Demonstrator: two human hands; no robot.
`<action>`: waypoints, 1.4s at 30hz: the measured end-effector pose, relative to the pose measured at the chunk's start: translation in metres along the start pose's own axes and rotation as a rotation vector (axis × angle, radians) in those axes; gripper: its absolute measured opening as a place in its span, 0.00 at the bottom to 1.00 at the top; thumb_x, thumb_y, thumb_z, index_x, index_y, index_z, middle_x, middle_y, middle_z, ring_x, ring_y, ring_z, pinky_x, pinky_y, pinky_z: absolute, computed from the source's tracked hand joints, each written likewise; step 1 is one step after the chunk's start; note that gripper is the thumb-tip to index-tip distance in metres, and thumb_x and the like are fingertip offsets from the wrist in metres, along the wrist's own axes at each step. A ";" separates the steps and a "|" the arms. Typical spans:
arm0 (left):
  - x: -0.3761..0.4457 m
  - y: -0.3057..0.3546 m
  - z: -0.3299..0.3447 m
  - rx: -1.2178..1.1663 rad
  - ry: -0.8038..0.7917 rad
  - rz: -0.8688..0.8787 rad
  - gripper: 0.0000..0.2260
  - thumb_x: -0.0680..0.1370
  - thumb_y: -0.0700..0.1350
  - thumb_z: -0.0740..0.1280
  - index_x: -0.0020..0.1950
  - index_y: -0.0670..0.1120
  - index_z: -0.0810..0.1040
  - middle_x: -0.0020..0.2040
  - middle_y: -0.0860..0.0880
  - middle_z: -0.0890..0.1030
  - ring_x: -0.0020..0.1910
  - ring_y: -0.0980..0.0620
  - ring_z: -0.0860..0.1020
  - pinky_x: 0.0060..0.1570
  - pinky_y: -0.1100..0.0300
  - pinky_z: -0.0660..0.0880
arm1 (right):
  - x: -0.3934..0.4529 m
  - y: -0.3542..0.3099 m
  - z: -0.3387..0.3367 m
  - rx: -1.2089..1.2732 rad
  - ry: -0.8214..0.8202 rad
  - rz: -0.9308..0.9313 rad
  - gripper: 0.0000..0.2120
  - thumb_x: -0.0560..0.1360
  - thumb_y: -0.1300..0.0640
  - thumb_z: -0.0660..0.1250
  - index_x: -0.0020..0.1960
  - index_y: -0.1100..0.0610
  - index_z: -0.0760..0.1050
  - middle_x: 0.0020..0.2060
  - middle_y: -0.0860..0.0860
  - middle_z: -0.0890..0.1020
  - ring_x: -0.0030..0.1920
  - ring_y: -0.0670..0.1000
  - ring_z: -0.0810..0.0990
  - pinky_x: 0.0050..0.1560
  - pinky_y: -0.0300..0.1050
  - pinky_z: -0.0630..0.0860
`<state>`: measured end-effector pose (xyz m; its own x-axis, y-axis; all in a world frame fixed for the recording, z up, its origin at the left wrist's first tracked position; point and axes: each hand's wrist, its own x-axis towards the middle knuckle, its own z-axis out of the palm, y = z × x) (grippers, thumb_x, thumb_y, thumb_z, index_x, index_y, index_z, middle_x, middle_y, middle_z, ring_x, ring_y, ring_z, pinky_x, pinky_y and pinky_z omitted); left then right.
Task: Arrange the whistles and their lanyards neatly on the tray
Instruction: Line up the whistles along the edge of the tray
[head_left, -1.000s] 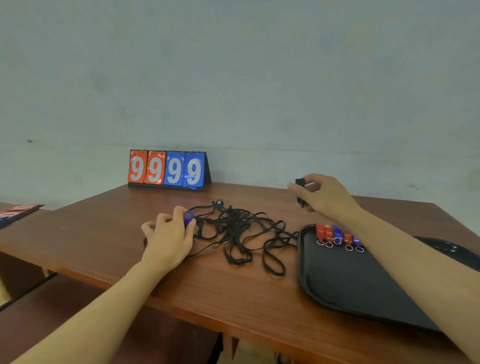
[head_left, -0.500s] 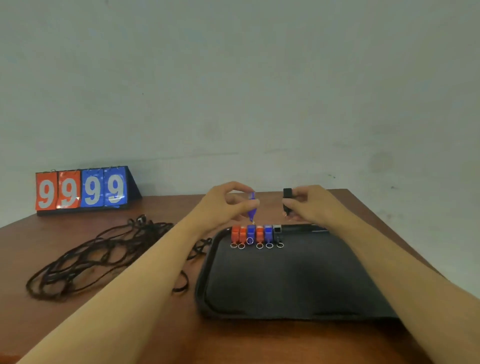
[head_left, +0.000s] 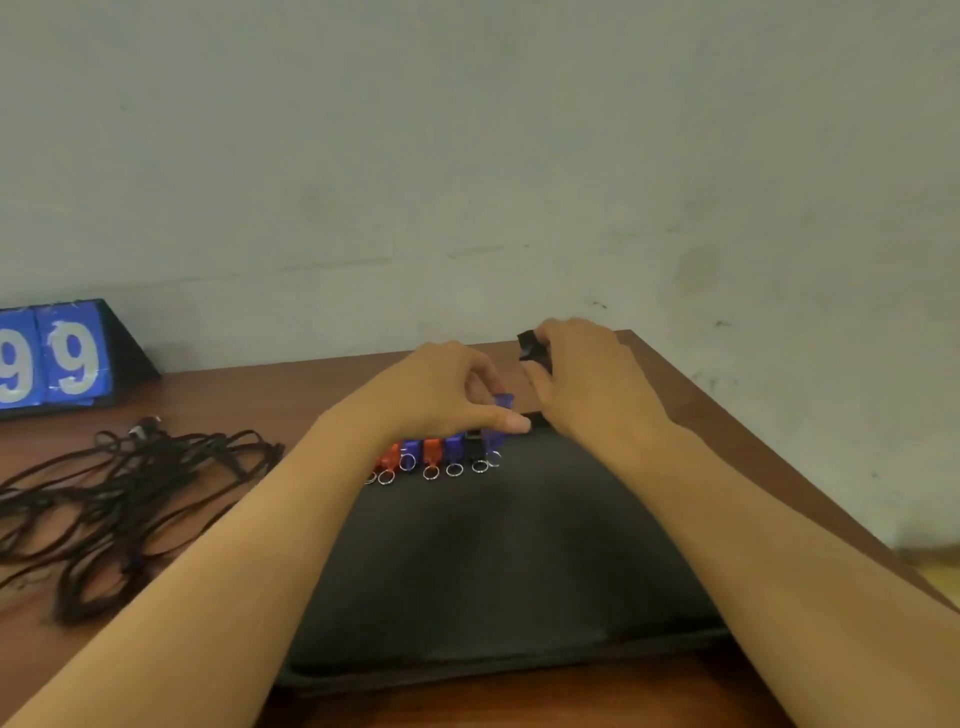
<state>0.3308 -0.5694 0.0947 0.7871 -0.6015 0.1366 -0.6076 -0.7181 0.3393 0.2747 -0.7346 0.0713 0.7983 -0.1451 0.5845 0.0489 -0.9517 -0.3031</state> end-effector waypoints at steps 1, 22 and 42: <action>0.002 0.002 0.004 0.020 0.013 0.005 0.23 0.70 0.64 0.75 0.58 0.52 0.81 0.46 0.56 0.85 0.48 0.58 0.82 0.55 0.57 0.78 | 0.001 0.001 0.000 -0.003 0.009 -0.003 0.13 0.81 0.50 0.64 0.62 0.55 0.75 0.53 0.53 0.80 0.50 0.55 0.80 0.49 0.51 0.79; 0.012 0.003 0.038 0.135 0.182 -0.023 0.20 0.73 0.64 0.72 0.51 0.48 0.83 0.44 0.52 0.84 0.45 0.52 0.81 0.51 0.51 0.80 | 0.000 0.012 0.009 0.033 -0.060 0.089 0.12 0.80 0.50 0.65 0.60 0.55 0.77 0.52 0.53 0.81 0.46 0.53 0.82 0.48 0.49 0.81; -0.001 -0.009 0.022 0.413 -0.050 -0.018 0.22 0.79 0.64 0.64 0.71 0.59 0.73 0.70 0.50 0.71 0.70 0.45 0.63 0.63 0.43 0.62 | -0.002 0.005 0.009 0.127 -0.228 0.160 0.15 0.80 0.49 0.65 0.64 0.56 0.75 0.52 0.53 0.83 0.50 0.53 0.82 0.49 0.45 0.78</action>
<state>0.3332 -0.5702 0.0712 0.7984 -0.5961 0.0852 -0.5929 -0.8029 -0.0620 0.2786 -0.7361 0.0614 0.9153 -0.2126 0.3422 -0.0251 -0.8779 -0.4782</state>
